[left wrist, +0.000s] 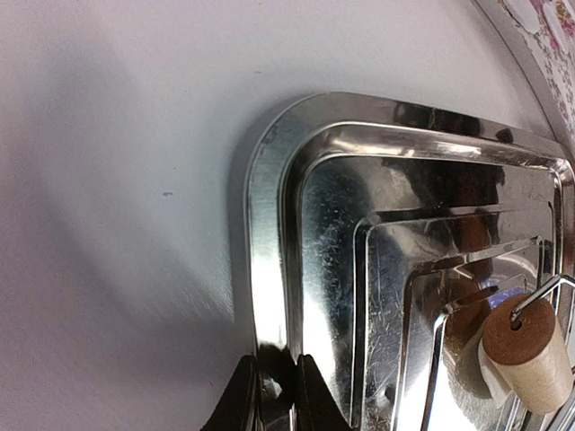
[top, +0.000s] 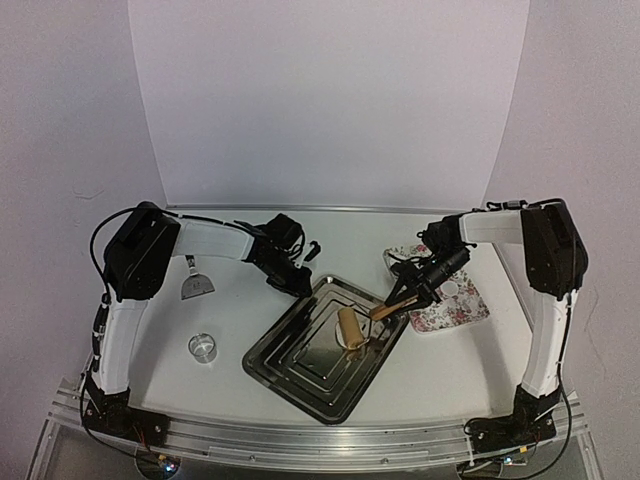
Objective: Roll out the dumpling wrappers from the dough
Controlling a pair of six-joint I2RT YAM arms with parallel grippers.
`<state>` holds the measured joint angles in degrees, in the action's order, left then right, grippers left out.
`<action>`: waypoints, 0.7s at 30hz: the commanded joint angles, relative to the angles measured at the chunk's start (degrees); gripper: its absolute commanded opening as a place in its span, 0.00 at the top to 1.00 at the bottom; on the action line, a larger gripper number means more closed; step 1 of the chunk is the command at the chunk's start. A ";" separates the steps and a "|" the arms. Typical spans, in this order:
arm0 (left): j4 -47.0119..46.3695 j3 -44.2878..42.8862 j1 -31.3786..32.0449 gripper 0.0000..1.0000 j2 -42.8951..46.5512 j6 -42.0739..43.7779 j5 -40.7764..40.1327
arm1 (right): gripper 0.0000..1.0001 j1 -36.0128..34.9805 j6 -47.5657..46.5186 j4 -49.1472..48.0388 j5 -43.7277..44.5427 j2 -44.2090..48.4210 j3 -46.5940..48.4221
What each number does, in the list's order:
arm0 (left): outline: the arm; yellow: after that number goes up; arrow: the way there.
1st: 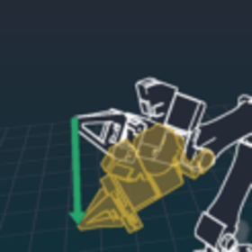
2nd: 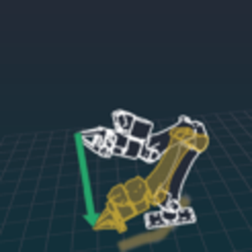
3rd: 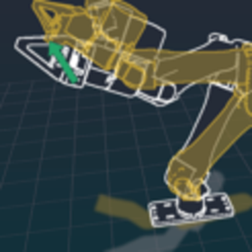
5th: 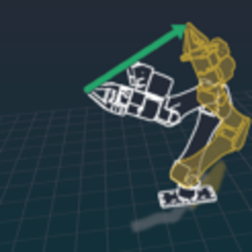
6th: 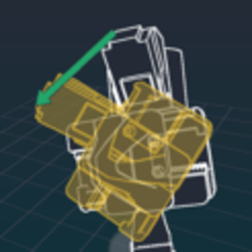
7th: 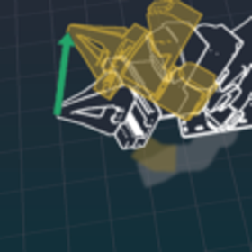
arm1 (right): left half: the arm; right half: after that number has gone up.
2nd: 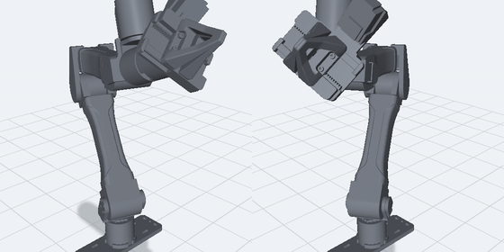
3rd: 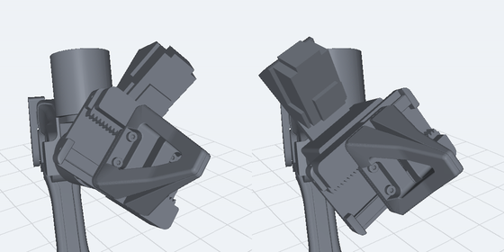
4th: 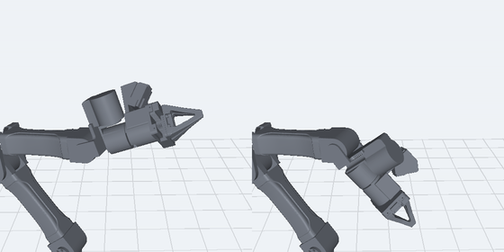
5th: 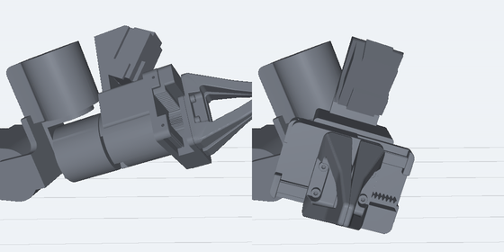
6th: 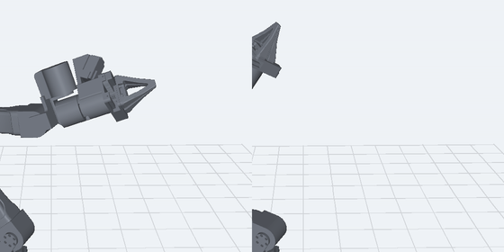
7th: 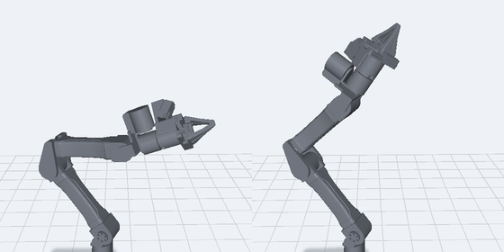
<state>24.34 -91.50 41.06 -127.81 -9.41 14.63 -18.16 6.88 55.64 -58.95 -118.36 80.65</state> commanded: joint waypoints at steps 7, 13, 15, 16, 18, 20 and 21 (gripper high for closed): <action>7.40 3.00 -2.44 1.00 -1.56 2.74 -7.95 | 1.00 2.11 3.33 3.48 37.90 -4.98 -4.55; 7.64 2.71 -2.48 1.00 -1.51 2.84 -7.95 | 1.00 1.30 4.11 3.32 39.46 -5.81 -4.60; 7.65 2.53 -2.48 1.00 -1.63 2.79 -7.88 | 1.00 -0.70 4.61 2.99 39.66 -6.70 -4.92; 7.69 2.38 -2.48 1.00 -1.73 2.73 -7.92 | 1.00 -1.47 5.08 2.62 39.40 -7.22 -5.16; 7.80 2.14 -2.52 1.00 -1.93 2.60 -7.93 | 1.00 -2.72 6.02 1.80 38.86 -7.90 -5.67; 7.81 1.96 -2.56 1.00 -2.01 2.49 -7.95 | 1.00 -2.87 6.78 1.45 39.79 -7.88 -6.06; 7.78 1.95 -2.56 1.00 -2.08 2.45 -7.92 | 1.00 -2.86 6.77 1.51 40.26 -7.70 -5.93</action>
<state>24.10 -91.39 40.71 -127.76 -9.31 14.91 -18.46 7.31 56.19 -59.10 -118.69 80.08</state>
